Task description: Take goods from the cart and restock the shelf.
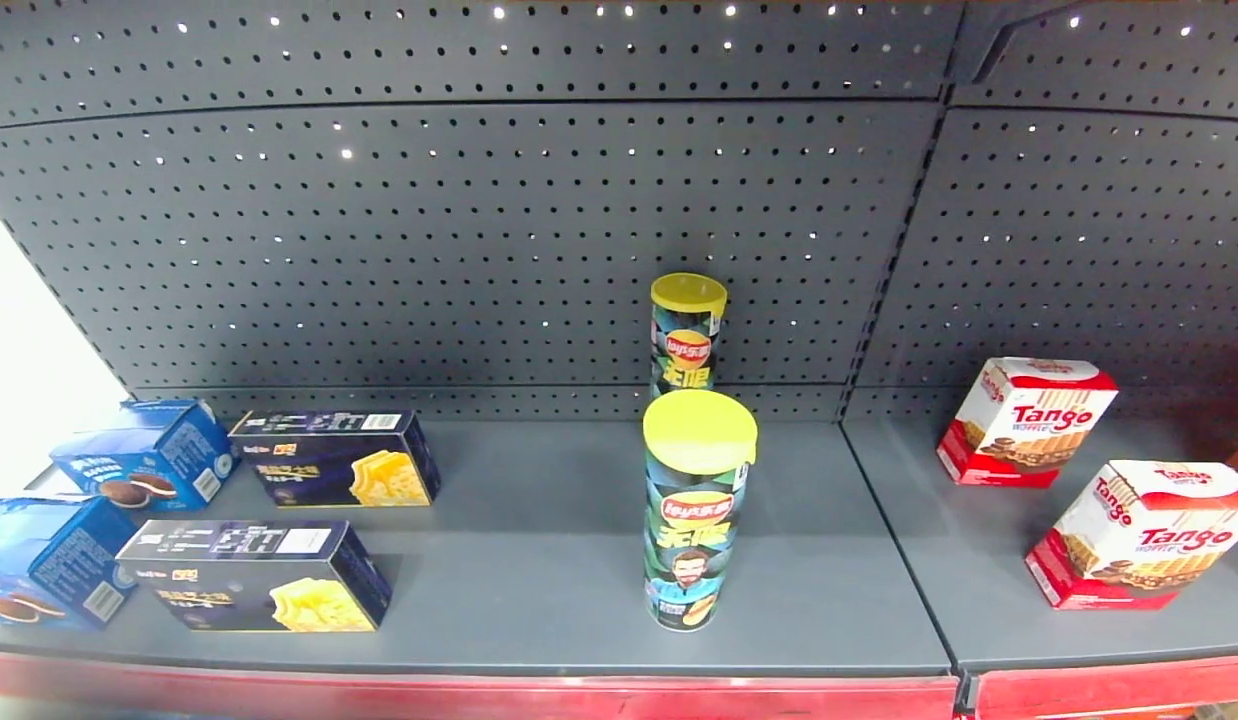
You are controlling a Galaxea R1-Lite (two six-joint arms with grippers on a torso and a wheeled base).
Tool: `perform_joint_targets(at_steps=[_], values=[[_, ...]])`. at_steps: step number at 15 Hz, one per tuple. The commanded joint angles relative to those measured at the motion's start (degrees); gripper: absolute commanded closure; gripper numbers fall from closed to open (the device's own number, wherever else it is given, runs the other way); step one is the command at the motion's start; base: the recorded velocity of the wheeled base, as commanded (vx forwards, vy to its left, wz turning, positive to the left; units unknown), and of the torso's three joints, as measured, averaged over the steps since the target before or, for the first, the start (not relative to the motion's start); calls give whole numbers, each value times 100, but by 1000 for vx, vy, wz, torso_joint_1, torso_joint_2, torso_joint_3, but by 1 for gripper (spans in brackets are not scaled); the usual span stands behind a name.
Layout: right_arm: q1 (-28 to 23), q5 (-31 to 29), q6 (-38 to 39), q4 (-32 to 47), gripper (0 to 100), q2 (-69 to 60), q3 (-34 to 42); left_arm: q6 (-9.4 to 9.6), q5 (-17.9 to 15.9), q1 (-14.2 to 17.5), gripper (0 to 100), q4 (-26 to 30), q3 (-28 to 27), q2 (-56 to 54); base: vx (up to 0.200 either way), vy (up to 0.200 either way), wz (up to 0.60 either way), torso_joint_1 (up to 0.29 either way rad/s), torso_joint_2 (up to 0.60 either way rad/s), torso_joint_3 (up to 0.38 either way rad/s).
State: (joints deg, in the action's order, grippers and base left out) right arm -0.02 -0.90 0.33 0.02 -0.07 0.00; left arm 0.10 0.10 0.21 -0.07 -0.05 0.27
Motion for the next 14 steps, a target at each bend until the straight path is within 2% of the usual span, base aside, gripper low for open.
perform_joint_targets(at_steps=[1,14], values=[[-6,2,2,-2,0,7,0,8,-1,-3,0,16,5,8,0,0,0,0,0,0],[-6,2,2,-2,0,7,0,-19,17,-3,0,16,5,8,0,0,0,0,0,0]])
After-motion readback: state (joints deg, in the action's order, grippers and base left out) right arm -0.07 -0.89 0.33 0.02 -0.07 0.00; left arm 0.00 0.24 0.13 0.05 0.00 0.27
